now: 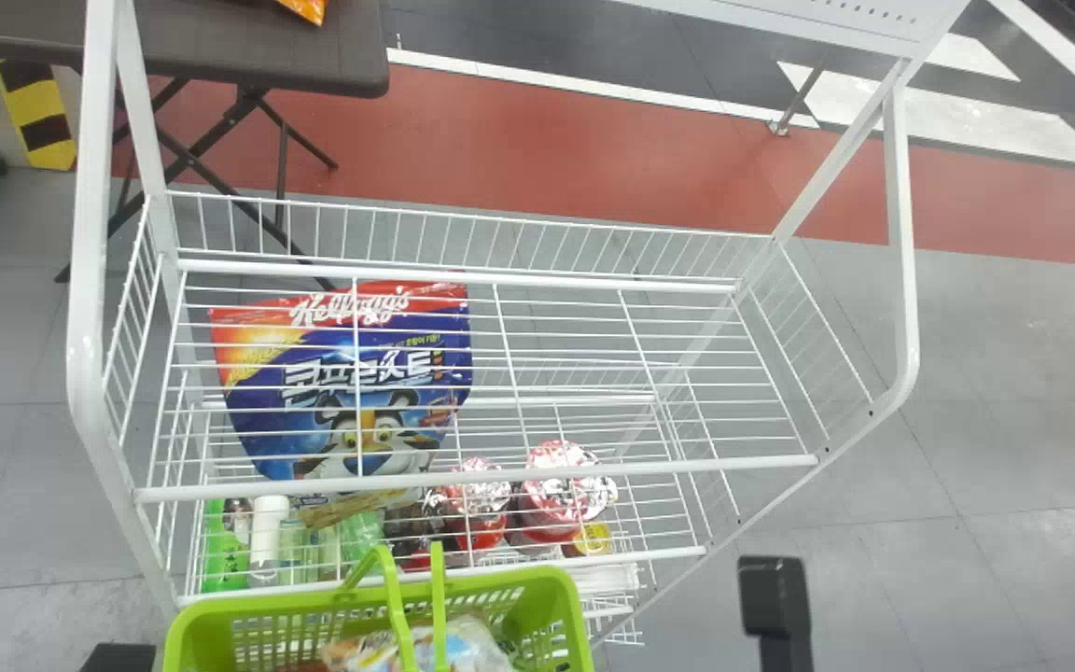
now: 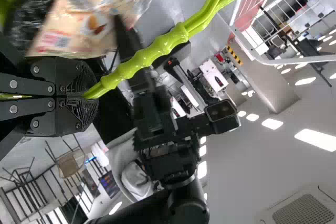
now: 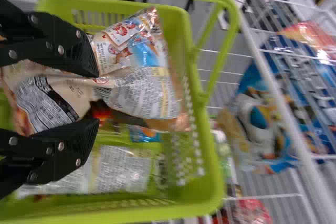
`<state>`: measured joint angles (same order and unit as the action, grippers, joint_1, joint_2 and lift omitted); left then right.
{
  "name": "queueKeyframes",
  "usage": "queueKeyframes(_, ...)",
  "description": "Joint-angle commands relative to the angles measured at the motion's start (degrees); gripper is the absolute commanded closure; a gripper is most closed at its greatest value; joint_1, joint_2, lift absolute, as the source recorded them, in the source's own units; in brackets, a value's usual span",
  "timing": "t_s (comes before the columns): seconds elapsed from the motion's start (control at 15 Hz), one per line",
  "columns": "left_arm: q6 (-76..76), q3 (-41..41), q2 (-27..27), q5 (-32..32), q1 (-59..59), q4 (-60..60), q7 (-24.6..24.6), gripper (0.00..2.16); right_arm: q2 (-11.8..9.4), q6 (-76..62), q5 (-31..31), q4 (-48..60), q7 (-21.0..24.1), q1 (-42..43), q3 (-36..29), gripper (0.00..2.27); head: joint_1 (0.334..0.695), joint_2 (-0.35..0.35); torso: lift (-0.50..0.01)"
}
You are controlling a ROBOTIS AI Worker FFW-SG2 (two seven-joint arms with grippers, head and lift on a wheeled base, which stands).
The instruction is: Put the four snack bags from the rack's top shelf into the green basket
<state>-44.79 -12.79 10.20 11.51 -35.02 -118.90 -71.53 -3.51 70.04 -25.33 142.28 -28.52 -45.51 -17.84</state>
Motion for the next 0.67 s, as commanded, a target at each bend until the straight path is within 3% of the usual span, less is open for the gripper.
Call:
queueKeyframes(0.0,-0.2,0.0,0.0,0.0,0.0,0.1,0.1,1.73,0.0,-18.1,3.0,-3.2,-2.8,0.0,-0.4,0.03,0.695,-0.350,0.000)
queueKeyframes(0.2,-0.2,0.0,0.0,-0.1,0.0,0.1,0.3,1.73,0.0,-45.1,7.8,-7.0,-2.7,-0.5,2.1,0.02,0.695,-0.350,0.000)
queueKeyframes(0.33,-0.2,-0.1,0.0,-0.1,-0.1,0.0,0.7,1.73,0.0,-65.2,10.5,-8.9,0.9,-2.3,4.7,0.02,0.695,-0.350,0.000)
queueKeyframes(0.47,-0.2,-0.3,0.0,-0.3,-0.1,0.0,0.7,1.73,0.0,-73.6,12.6,-8.2,8.3,-4.3,7.8,0.02,0.695,-0.350,0.000)
queueKeyframes(0.6,0.0,-0.7,0.0,-0.9,0.0,0.0,1.0,1.71,-0.1,-68.0,17.2,-3.6,19.5,-6.0,12.4,0.02,0.695,-0.350,0.000)
